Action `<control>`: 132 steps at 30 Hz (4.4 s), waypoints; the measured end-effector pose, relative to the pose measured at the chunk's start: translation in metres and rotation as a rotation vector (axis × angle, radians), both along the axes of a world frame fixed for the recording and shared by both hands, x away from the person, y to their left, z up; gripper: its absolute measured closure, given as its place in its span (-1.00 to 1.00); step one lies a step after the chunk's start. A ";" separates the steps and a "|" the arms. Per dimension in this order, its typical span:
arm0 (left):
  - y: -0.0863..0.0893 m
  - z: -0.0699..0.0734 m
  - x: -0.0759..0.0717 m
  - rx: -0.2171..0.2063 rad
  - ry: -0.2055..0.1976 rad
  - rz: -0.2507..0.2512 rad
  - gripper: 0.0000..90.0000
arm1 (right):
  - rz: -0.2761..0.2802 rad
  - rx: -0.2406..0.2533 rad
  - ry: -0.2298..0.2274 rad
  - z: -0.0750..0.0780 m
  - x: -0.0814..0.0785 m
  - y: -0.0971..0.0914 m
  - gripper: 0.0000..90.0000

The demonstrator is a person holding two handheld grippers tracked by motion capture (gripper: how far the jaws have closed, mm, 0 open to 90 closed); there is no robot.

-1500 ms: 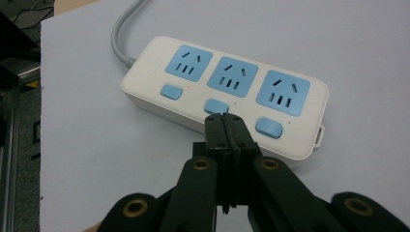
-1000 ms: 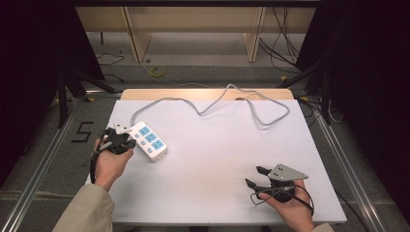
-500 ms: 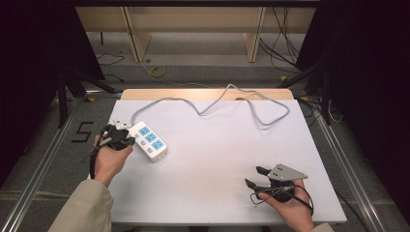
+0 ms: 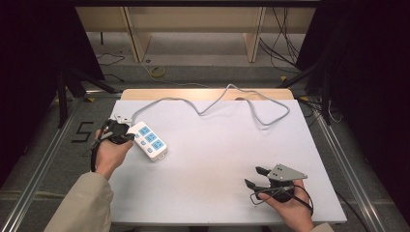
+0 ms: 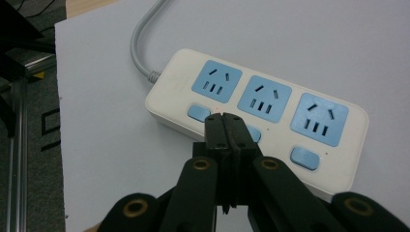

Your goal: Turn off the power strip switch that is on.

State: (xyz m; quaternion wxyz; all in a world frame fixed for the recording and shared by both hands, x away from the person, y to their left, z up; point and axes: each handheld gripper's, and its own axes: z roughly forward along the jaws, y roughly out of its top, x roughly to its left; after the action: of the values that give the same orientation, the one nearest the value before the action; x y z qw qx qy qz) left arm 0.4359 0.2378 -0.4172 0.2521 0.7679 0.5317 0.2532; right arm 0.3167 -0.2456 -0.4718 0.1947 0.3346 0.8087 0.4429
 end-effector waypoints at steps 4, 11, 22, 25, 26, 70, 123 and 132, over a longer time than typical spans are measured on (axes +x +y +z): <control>0.001 0.000 0.005 0.010 0.012 0.002 0.99 | 0.000 0.001 0.000 0.000 0.000 0.000 -0.13; 0.004 0.000 0.013 0.025 0.031 0.009 0.99 | 0.000 0.001 0.000 0.000 0.000 0.000 -0.13; 0.005 -0.005 0.025 0.033 0.059 0.015 0.99 | -0.001 0.003 -0.001 0.000 0.000 0.000 -0.13; 0.005 -0.008 0.029 0.035 0.070 0.015 0.99 | 0.001 0.000 0.000 0.000 0.000 0.000 -0.13; 0.005 -0.008 0.029 0.035 0.070 0.015 0.99 | 0.001 0.000 0.000 0.000 0.000 0.000 -0.13; 0.000 -0.023 0.059 0.065 0.136 0.023 0.99 | 0.004 -0.001 -0.002 0.000 0.000 0.000 -0.13; -0.011 -0.026 0.070 0.108 0.213 0.033 1.00 | 0.009 -0.002 -0.001 0.000 0.000 0.000 -0.13; -0.011 -0.026 0.070 0.103 0.218 0.043 1.00 | 0.010 -0.005 -0.002 0.001 0.000 0.000 -0.13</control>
State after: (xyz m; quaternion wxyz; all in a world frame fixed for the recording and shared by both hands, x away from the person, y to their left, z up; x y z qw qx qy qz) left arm 0.5056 0.2269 -0.4435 0.1476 0.7914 0.5583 0.2007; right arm 0.3164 -0.2455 -0.4713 0.1940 0.3295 0.8113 0.4423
